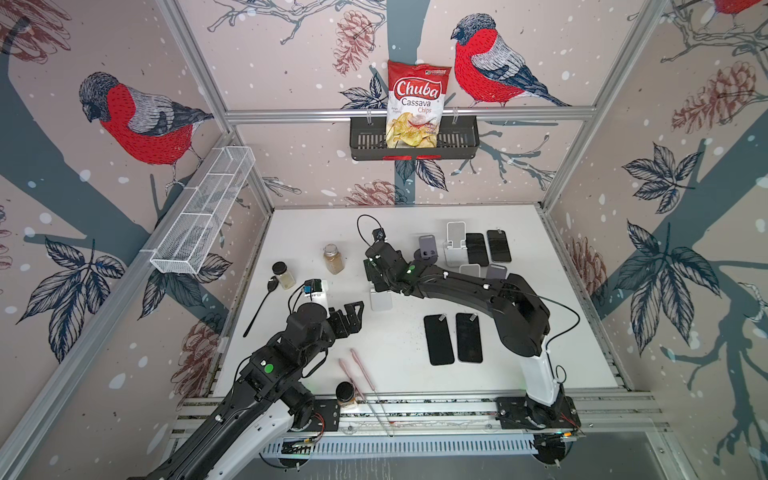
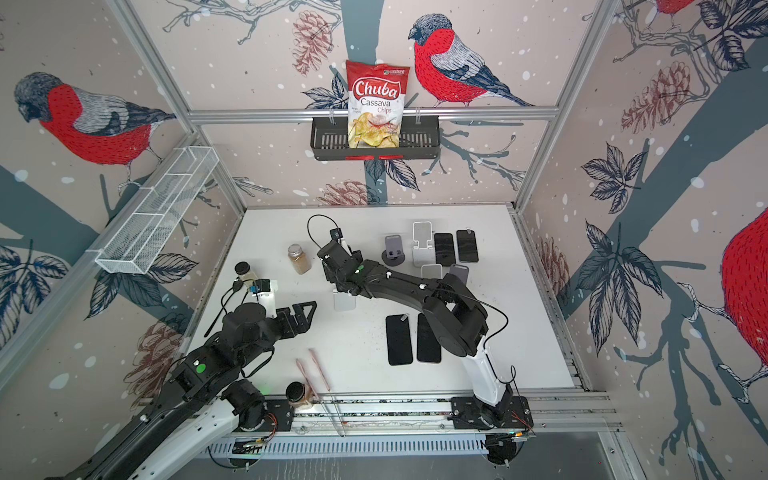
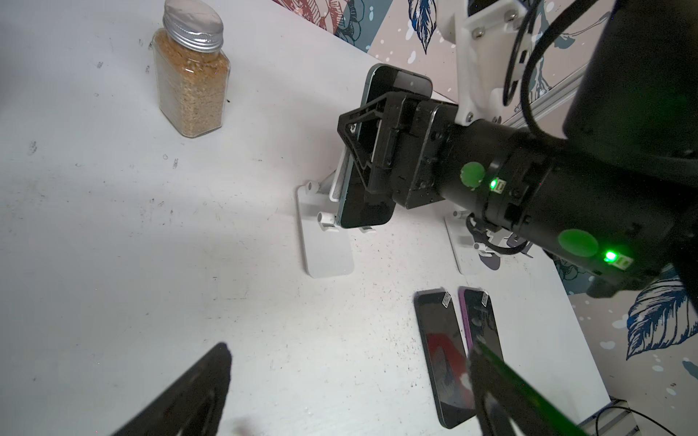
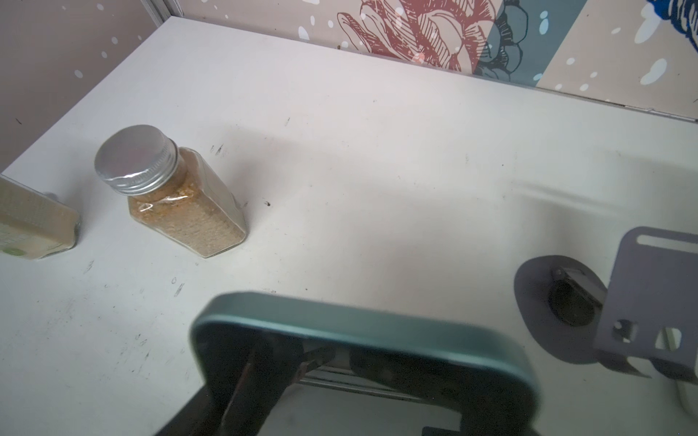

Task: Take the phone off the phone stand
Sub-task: 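Close the right gripper on the teal-edged phone and lift it off the stand, then carry the teal-edged phone toward the robot beside the two black phones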

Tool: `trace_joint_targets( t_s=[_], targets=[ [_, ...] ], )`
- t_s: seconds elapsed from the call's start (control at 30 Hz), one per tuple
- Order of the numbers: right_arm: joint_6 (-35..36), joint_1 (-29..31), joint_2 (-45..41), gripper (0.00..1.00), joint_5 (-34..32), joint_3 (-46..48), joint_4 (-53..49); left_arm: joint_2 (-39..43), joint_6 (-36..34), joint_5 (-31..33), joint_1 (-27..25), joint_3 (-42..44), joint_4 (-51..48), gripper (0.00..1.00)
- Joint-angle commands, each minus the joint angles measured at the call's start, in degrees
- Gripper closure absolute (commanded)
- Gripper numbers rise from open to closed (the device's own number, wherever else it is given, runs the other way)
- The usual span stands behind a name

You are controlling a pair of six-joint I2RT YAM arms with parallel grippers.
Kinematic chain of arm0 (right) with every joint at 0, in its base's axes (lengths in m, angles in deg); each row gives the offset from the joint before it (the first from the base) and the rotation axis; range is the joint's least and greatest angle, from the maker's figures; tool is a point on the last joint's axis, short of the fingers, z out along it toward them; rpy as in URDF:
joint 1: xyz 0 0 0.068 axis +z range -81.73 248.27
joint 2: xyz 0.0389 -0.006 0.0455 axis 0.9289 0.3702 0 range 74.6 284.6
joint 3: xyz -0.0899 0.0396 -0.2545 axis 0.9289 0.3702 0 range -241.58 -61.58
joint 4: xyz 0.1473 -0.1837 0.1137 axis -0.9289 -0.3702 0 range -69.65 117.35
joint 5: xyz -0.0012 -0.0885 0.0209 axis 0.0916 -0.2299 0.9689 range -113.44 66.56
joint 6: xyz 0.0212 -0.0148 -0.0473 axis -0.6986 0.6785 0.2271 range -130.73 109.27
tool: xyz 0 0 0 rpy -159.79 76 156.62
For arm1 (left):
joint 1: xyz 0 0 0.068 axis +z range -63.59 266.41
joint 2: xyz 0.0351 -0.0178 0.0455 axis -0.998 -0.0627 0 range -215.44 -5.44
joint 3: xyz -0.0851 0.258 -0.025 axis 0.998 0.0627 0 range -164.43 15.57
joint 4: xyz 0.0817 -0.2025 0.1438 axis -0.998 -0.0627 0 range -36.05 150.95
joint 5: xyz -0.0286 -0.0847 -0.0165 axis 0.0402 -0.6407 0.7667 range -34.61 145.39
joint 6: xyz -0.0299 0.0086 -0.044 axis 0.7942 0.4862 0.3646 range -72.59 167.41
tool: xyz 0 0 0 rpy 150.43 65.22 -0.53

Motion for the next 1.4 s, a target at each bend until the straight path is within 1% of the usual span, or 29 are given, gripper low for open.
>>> trace_joint_targets(
  t_s=[0.0,0.43,0.6,0.93,1.2,1.37],
  targets=[
    [1.10,0.29,-1.53,0.37,-1.48,-0.01,1.19,-0.09,0.35,0.43,0.26,-0.09,0.96,0.04],
    [1.87,0.41,-4.95,0.36,-0.91,0.39,-0.21,-1.13,-0.02,0.27,0.27,-0.50,1.23,0.04],
    [1.87,0.38,-7.35,0.36,-0.44,1.94,-1.20,-2.21,-0.26,0.03,0.26,-0.73,1.57,0.04],
    [0.89,-0.30,-14.76,0.36,0.41,11.67,-1.10,-4.45,-0.39,-0.59,0.28,-0.99,3.32,0.04],
    [-0.90,-0.01,-20.82,0.36,1.73,21.41,-1.23,-6.67,-0.31,-3.08,0.32,-0.91,7.37,0.04],
    [-2.73,0.11,-23.54,0.35,3.83,26.15,-1.47,-8.11,-0.17,-3.99,0.33,-0.90,10.13,0.04]
  ],
)
